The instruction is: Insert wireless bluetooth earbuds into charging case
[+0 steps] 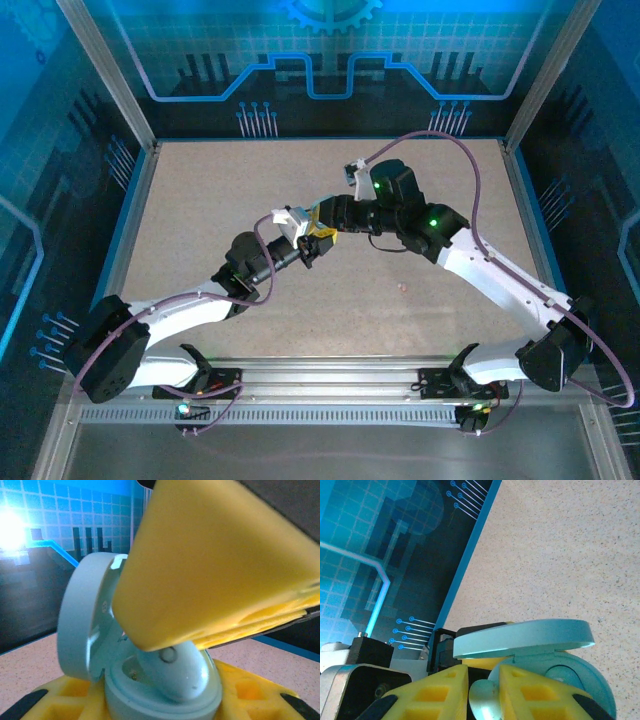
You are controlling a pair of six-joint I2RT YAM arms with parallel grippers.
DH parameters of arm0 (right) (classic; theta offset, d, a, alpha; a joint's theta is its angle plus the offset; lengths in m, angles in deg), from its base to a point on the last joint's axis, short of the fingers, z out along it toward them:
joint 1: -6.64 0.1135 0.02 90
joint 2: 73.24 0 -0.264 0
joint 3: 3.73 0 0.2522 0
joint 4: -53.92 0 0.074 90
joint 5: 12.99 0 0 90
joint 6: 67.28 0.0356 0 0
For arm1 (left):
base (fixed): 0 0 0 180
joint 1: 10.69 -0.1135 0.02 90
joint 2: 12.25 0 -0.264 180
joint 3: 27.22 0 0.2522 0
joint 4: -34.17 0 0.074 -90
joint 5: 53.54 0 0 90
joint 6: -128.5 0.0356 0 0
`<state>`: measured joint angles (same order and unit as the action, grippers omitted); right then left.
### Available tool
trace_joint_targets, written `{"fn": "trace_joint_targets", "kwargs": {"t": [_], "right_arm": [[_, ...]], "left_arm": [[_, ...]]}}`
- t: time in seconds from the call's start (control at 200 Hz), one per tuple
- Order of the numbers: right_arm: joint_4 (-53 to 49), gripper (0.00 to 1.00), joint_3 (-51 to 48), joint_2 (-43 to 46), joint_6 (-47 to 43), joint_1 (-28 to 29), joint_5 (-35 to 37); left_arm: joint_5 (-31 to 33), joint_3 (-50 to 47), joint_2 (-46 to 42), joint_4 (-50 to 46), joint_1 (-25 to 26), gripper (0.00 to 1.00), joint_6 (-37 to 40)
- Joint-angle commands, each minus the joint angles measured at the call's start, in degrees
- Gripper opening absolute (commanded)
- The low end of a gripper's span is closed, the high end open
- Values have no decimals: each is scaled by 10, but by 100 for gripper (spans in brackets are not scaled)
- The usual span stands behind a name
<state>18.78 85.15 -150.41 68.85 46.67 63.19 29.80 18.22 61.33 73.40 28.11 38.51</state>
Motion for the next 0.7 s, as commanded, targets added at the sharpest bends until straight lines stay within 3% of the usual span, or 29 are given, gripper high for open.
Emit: {"fn": "trace_joint_targets", "kwargs": {"t": [0.0,0.34,0.695], "right_arm": [[-36,25,18,-8,-18,13,26],[-66,30,37,1,-26,15,48],[-91,44,70,53,-83,13,62]], "left_arm": [[9,18,0,40,5,35,-3],[8,18,-1,40,5,35,0],[1,11,-1,29,4,35,15]]}}
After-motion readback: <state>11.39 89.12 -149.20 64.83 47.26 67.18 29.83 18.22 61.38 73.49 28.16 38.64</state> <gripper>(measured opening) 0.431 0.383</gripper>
